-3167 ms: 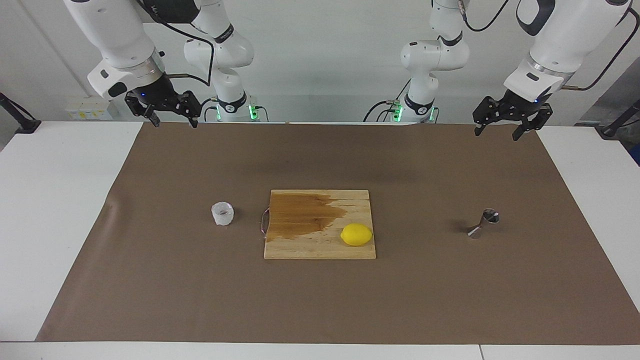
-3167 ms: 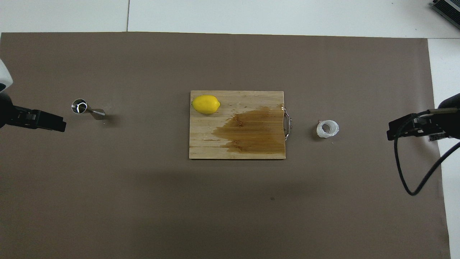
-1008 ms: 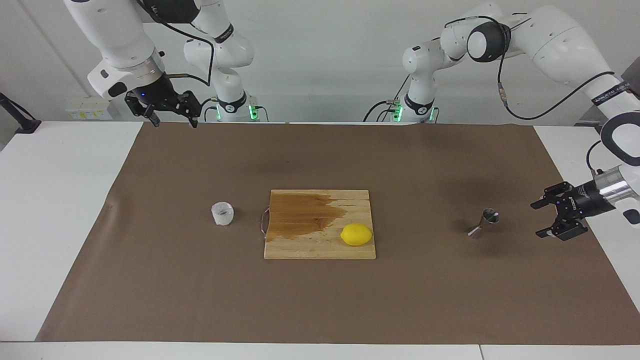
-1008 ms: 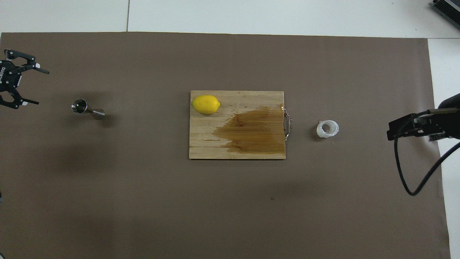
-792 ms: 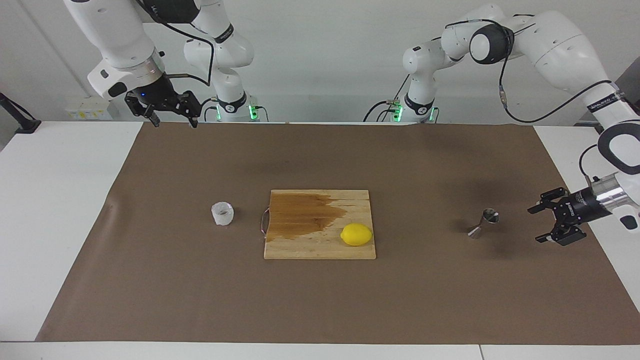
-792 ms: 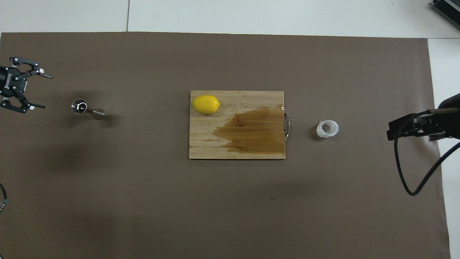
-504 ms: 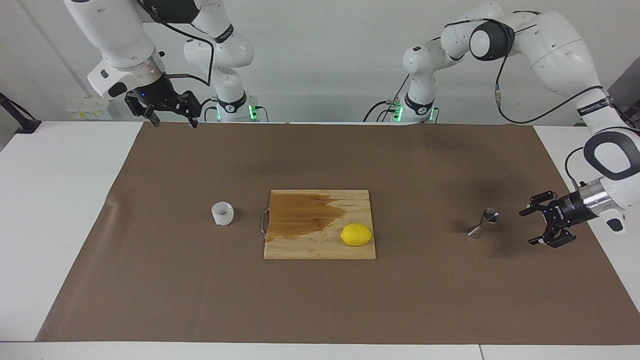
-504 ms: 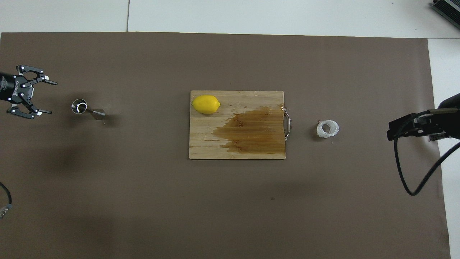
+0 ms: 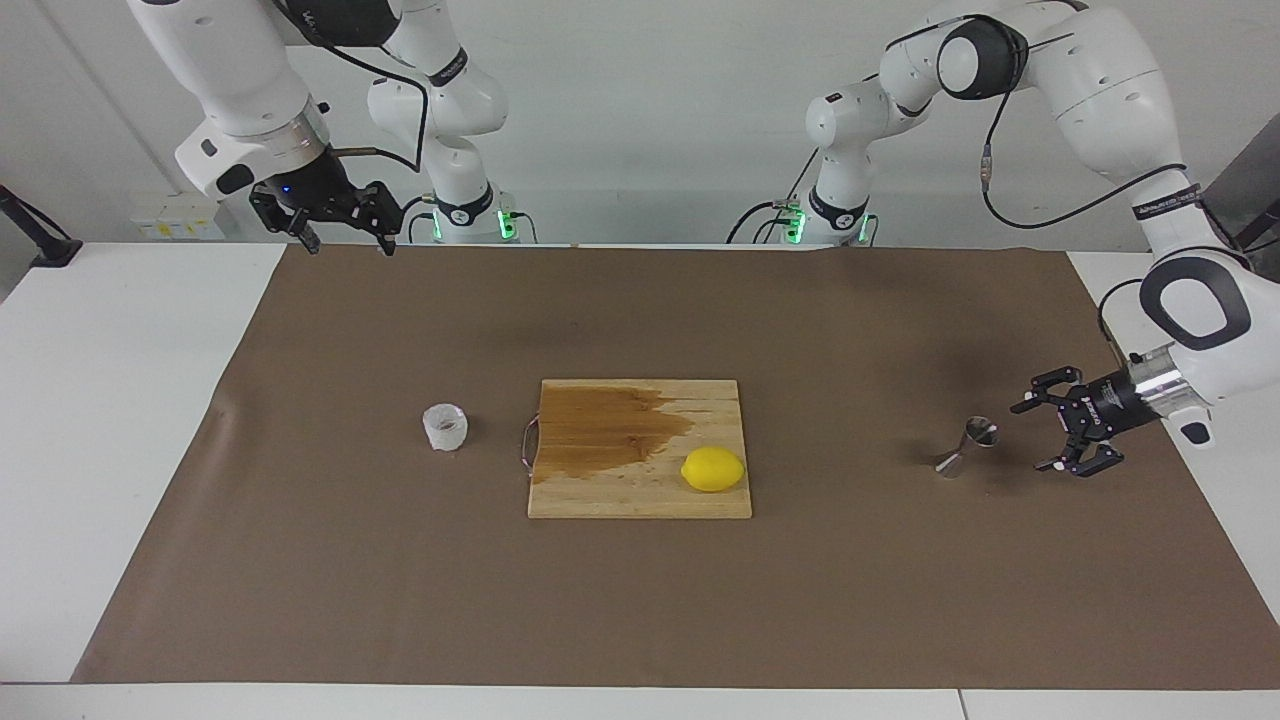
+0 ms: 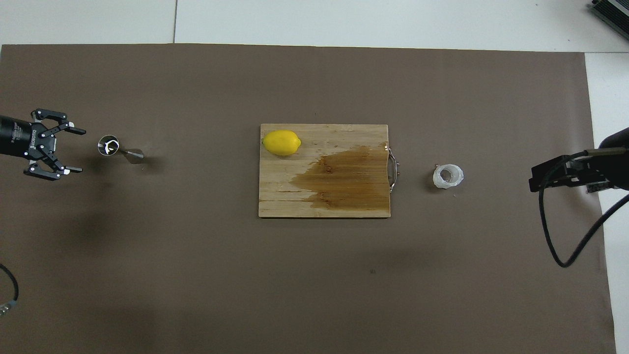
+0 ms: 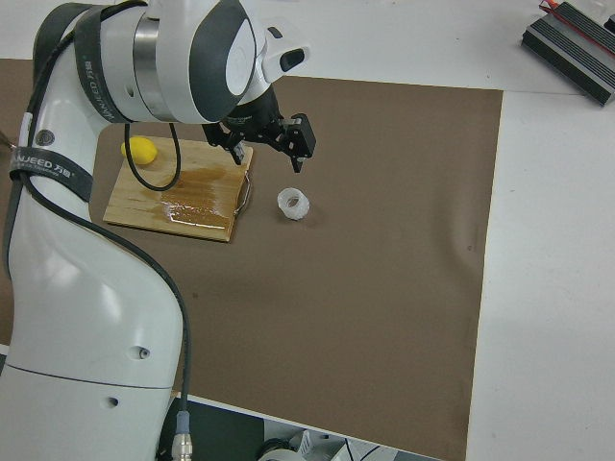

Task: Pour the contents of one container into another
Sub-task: 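Open the left gripper and move it toward the small dark cup, then close the left gripper around the small dark cup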

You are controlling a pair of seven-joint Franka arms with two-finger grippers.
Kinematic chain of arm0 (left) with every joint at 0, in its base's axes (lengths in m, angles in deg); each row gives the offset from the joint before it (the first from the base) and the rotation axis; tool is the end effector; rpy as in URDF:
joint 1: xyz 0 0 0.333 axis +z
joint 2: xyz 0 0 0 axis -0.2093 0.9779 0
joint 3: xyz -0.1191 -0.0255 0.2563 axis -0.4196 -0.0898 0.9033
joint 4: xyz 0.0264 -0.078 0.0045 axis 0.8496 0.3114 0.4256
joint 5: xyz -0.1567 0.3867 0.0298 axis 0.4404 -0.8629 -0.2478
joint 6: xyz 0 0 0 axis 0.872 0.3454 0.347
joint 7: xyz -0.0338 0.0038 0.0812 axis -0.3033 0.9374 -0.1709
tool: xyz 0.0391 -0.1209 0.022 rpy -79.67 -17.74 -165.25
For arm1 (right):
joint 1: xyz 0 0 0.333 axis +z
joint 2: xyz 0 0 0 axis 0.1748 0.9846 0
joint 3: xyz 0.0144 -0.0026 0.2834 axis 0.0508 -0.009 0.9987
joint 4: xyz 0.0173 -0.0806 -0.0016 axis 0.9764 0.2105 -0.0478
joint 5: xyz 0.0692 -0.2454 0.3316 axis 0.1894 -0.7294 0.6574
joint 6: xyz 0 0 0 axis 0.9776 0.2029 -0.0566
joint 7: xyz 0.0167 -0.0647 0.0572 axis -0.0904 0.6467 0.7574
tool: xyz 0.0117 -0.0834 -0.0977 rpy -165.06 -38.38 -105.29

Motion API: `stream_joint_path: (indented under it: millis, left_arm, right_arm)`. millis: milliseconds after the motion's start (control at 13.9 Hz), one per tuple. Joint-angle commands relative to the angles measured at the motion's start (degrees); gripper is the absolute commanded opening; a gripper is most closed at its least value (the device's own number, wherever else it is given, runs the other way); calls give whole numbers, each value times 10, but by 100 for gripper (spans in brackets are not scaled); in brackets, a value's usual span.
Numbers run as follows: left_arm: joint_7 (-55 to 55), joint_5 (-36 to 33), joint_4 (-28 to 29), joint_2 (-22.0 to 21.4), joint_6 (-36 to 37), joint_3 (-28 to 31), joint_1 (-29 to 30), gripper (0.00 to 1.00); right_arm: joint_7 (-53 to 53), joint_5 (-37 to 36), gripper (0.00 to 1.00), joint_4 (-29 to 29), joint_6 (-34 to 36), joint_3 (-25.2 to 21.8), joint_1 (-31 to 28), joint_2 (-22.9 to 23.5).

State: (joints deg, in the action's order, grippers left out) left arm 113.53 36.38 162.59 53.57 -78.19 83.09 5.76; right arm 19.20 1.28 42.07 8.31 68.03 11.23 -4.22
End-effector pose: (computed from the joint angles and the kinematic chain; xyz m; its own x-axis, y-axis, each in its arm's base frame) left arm 0.6432 0.1544 0.2746 -0.0548 0.8407 -0.5387 0.9977 0.0248 -0.0627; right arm 0.5545 0.0151 0.5723 0.9909 -0.0404 -0.1286 -0.0410 -0.9992 -0.0021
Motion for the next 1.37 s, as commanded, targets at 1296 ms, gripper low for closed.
stream_joint_path:
  millis: [1296]
  left_arm:
    - [-2, 175, 206, -76, -166, -5, -9, 100]
  right_arm:
    - [11, 12, 100, 4, -4, -2, -4, -5]
